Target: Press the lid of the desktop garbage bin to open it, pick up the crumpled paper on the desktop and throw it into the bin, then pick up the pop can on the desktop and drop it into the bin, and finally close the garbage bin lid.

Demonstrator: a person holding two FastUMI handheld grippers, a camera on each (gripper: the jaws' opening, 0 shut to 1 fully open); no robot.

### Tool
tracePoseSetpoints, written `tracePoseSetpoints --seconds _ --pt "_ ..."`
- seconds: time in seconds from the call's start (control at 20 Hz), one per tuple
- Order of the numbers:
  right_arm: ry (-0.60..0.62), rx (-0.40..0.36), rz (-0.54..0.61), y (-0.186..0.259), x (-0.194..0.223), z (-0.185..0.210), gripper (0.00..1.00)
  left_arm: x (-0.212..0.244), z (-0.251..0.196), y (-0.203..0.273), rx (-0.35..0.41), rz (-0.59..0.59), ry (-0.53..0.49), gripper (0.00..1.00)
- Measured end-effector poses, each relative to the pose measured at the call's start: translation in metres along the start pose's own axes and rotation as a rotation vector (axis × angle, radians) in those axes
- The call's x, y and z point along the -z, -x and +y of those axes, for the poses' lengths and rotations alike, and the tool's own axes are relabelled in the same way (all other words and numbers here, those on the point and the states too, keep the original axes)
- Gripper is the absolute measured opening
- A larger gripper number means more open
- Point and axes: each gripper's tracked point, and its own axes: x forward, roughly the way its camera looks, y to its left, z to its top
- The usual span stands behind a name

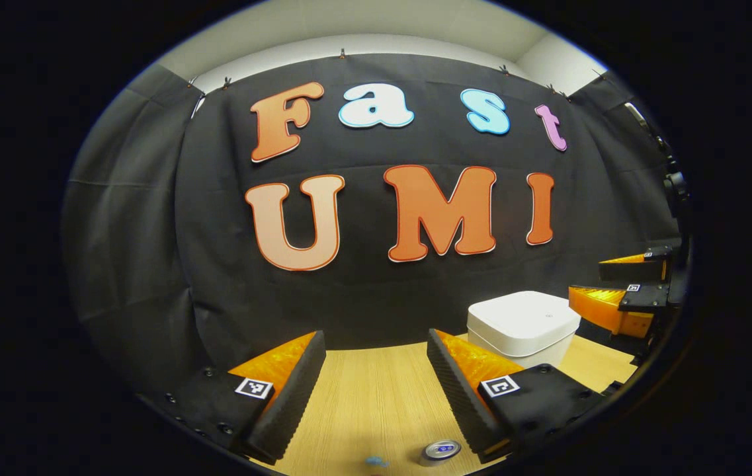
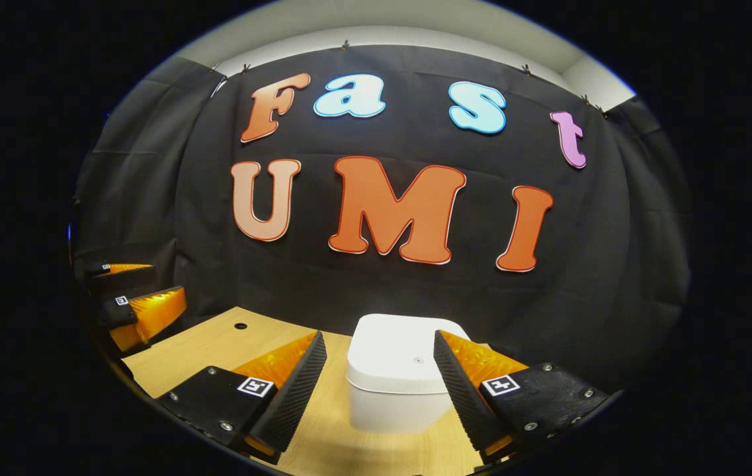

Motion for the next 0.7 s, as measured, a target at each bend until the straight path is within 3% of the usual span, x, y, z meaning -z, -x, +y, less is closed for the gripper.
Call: tracePoseSetpoints --seconds 0.35,0.5,0.6,0.7 --pt "-0.001 -0.046 -0.037 -0.044 -0.009 -0.02 0.97 0.001 0.004 -0.016 -0.098 0.012 0.037 0.99" --pt "-0.018 -0.052 0.008 -0.064 0.005 -0.036 0.94 0.0 0.001 -0.024 -0.145 0.021 0.024 0.99" --pt "-0.049 -0.059 0.05 -0.074 0.013 -0.048 0.84 0.001 -0.004 -0.028 -0.165 0.026 0.017 0.99" --pt "-0.068 -0.098 0.1 -0.086 0.029 -0.051 0.6 0.005 -0.011 -0.032 -0.179 0.047 0.009 0.98"
